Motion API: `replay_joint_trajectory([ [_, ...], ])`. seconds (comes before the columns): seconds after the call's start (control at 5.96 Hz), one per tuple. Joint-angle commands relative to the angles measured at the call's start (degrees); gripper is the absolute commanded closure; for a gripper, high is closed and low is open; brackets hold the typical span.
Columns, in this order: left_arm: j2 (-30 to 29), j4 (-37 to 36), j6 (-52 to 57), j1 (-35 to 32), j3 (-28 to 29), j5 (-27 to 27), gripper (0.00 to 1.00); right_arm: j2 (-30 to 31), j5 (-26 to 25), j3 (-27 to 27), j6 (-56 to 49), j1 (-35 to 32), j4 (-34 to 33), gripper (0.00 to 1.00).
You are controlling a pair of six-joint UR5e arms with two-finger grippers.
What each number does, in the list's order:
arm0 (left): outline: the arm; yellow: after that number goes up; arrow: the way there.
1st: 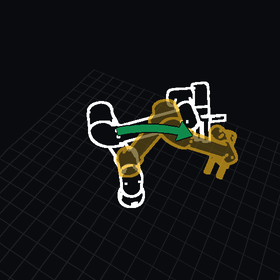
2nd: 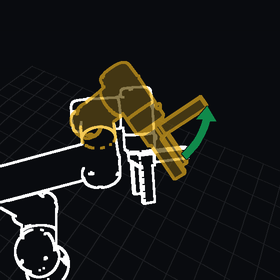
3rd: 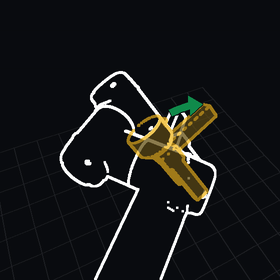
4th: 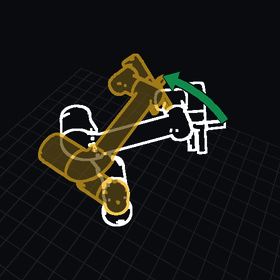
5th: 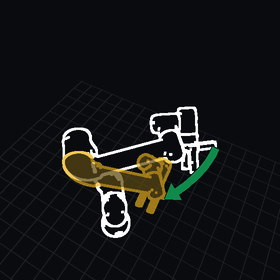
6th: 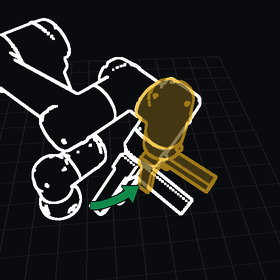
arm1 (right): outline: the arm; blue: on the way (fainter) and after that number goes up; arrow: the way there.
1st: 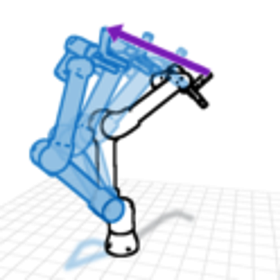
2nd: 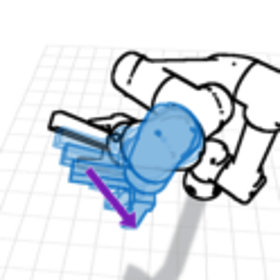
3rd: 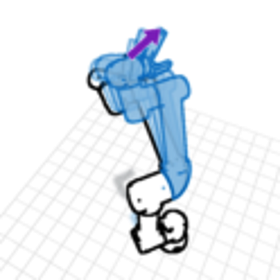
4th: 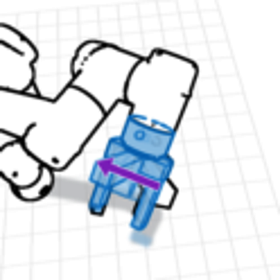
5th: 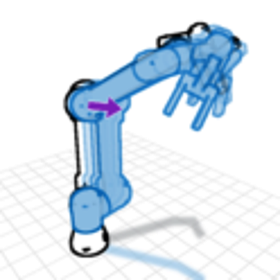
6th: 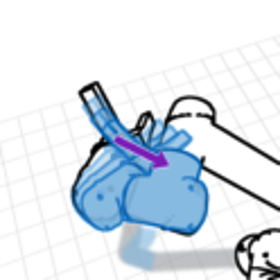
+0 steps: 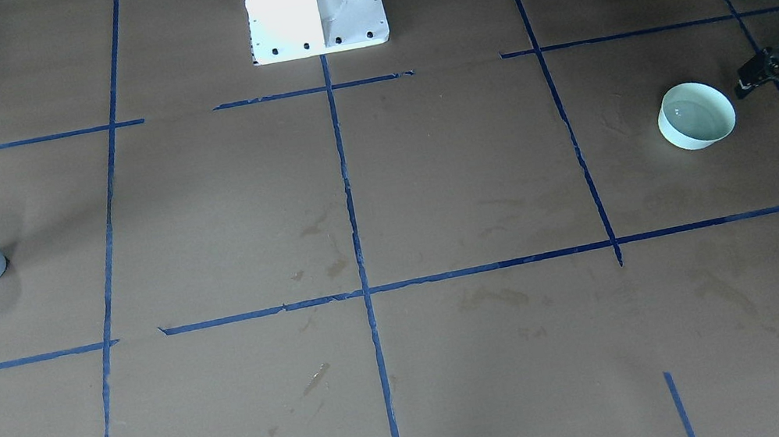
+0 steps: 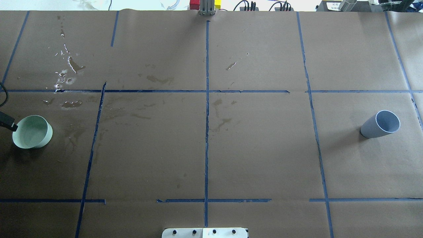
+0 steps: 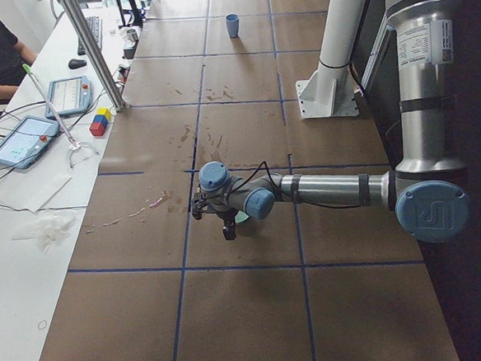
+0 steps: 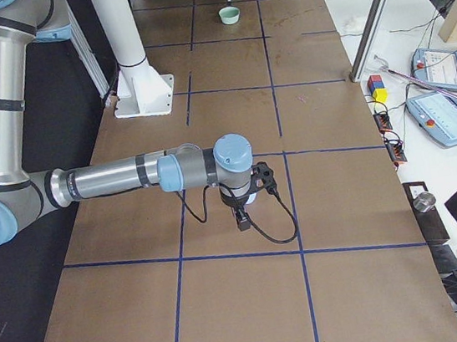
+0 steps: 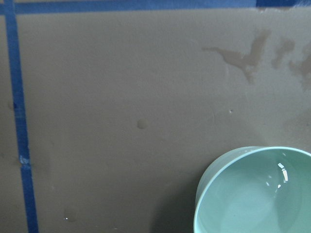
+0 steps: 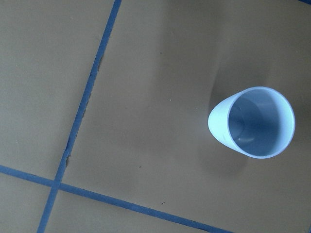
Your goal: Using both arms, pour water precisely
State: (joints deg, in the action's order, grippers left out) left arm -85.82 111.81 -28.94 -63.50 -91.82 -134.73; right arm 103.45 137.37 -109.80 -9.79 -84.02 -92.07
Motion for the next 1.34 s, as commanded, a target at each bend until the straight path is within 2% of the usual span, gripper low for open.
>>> replay_joint_trajectory([
  [0.0,-2.50,0.08,0.02,2.14,3.38,0.00,0.06,0.08,0.26,-0.15,0.12,0.00,0.13,0.00],
  [0.17,-2.69,0.17,0.03,2.33,3.92,0.00,0.11,0.26,0.35,0.03,-0.23,0.00,1.35,0.00],
  [0.34,-2.69,0.17,0.03,2.50,3.84,-0.18,0.30,0.43,0.44,0.03,-0.06,0.00,3.11,0.00],
  [0.5,-2.69,0.17,0.46,2.50,3.92,-0.18,0.65,0.44,0.53,0.03,-0.23,0.00,3.21,0.00],
  [0.67,-2.69,0.17,0.20,2.50,3.58,-0.35,0.92,0.44,0.53,0.03,-0.32,0.00,3.30,0.00],
  [0.84,-2.60,1.65,-0.23,2.50,3.23,-0.53,1.00,0.44,0.53,-0.06,-0.23,0.00,4.52,0.00],
  [1.01,-2.60,4.27,-0.15,2.42,2.26,-1.05,1.00,0.44,0.53,0.03,-0.49,0.00,4.53,0.00],
  [1.18,-2.60,5.17,-0.67,2.41,-0.27,-5.23,1.00,0.44,0.53,0.03,-0.58,0.00,4.53,0.00],
])
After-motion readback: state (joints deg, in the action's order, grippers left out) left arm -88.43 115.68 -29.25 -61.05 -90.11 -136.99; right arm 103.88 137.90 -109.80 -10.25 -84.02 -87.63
